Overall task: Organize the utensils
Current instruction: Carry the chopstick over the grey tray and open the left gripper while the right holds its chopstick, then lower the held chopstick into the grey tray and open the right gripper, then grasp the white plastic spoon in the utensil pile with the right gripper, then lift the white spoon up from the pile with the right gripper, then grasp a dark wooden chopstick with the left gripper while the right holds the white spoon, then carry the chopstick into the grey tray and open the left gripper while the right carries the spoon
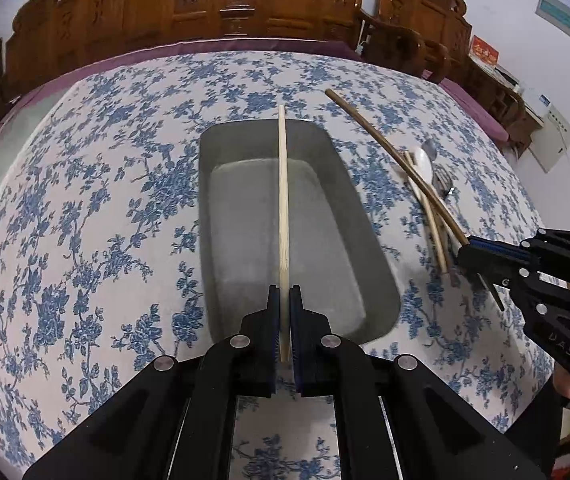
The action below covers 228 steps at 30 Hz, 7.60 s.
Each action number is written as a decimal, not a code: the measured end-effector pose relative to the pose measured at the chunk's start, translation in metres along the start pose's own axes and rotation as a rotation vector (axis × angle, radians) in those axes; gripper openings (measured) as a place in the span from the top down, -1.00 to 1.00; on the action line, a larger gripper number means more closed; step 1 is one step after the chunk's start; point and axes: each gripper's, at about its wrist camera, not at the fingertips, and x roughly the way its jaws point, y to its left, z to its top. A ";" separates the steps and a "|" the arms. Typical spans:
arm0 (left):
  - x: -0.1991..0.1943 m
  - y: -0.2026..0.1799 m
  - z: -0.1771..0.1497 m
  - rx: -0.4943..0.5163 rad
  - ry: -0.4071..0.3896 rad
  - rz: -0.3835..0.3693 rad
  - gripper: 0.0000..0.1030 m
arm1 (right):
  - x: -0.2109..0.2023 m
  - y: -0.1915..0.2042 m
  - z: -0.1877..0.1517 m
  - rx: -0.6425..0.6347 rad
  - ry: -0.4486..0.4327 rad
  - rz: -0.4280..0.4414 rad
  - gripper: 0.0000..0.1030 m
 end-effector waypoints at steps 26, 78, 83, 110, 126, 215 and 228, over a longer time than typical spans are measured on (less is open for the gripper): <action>-0.023 0.048 0.007 -0.073 -0.165 0.023 0.70 | 0.046 0.033 0.036 0.093 0.050 0.079 0.89; -0.040 -0.031 -0.009 0.037 -0.258 0.020 -0.58 | 0.008 -0.118 -0.046 0.208 0.054 -0.173 0.55; -0.035 -0.051 -0.014 0.073 -0.241 -0.008 -0.59 | 0.024 -0.129 -0.047 0.258 0.073 -0.158 0.55; -0.028 -0.082 -0.026 0.133 -0.210 -0.027 -0.59 | 0.067 -0.106 -0.028 0.092 0.261 -0.127 0.63; -0.026 -0.091 -0.029 0.147 -0.205 0.000 -0.59 | 0.015 -0.086 -0.035 0.054 0.209 -0.067 0.89; 0.109 -0.152 0.060 0.193 0.115 0.087 0.91 | -0.083 -0.132 -0.084 0.211 -0.063 0.009 0.91; 0.033 -0.144 0.060 0.189 -0.017 0.023 0.91 | -0.092 -0.111 -0.076 0.165 -0.092 0.019 0.91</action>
